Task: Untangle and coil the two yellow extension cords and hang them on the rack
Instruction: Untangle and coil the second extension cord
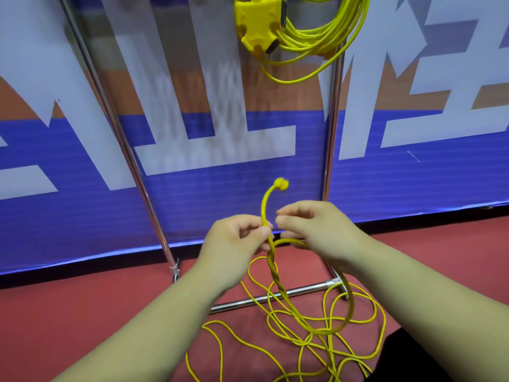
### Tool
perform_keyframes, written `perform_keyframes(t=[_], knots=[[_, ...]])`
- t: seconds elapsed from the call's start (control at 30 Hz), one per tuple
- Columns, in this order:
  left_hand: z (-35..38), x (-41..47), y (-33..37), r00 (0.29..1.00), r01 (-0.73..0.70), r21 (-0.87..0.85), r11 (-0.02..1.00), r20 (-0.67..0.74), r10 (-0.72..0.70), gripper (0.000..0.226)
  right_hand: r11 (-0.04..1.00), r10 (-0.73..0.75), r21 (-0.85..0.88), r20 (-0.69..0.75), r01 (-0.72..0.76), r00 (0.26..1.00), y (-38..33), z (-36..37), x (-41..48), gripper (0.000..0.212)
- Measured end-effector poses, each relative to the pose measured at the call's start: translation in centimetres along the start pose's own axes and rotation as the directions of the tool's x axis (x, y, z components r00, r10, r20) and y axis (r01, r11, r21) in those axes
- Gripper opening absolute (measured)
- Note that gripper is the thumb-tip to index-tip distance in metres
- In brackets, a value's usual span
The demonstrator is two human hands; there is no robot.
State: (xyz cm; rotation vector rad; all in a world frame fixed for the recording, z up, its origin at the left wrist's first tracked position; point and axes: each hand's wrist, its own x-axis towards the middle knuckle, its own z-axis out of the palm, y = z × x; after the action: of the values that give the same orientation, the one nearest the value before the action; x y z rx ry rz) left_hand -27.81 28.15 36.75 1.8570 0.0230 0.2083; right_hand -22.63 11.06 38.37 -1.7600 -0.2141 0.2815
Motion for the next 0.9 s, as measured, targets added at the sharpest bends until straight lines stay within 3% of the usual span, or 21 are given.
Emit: perform_keyframes(t=[0.1,0.3,0.4,0.53,0.63,0.73,0.9], knots=[[-1.0,0.1,0.9,0.997,0.032,-0.12,0.992,-0.07,-0.04,0.016,0.994,-0.039,-0.102,0.086,0.047,0.996,-0.2,0.1,-0.6,0.004],[-2.3,0.3,1.1,0.99,0.024,-0.143,0.989,-0.134,-0.044,0.016,0.984,-0.111,-0.127,0.117,0.125,0.987,-0.7,-0.1,-0.7,0.008],[-2.3,0.1,1.1,0.995,0.063,-0.167,0.984,-0.067,-0.075,0.008,0.981,-0.149,-0.111,0.071,0.156,0.986,-0.7,-0.1,-0.5,0.008],[-2.3,-0.2,0.7,0.989,0.129,-0.144,0.981,0.087,-0.118,0.022,0.987,-0.157,0.055,0.054,0.154,0.986,-1.2,0.1,-0.6,0.009],[-1.9,-0.5,0.2,0.979,0.133,-0.086,0.987,0.169,-0.117,0.018,0.985,-0.151,0.09,0.037,0.148,0.988,-1.1,0.2,-0.6,0.009],[-1.8,-0.5,-0.1,0.979,0.127,-0.055,0.99,0.165,-0.116,0.016,0.987,-0.158,0.039,0.002,0.157,0.987,-0.9,0.1,-0.4,0.008],[-2.8,-0.3,0.6,0.983,0.119,-0.003,0.993,0.144,-0.118,0.018,0.959,-0.219,-0.189,-0.03,0.21,0.975,-0.6,-0.9,0.0,0.005]])
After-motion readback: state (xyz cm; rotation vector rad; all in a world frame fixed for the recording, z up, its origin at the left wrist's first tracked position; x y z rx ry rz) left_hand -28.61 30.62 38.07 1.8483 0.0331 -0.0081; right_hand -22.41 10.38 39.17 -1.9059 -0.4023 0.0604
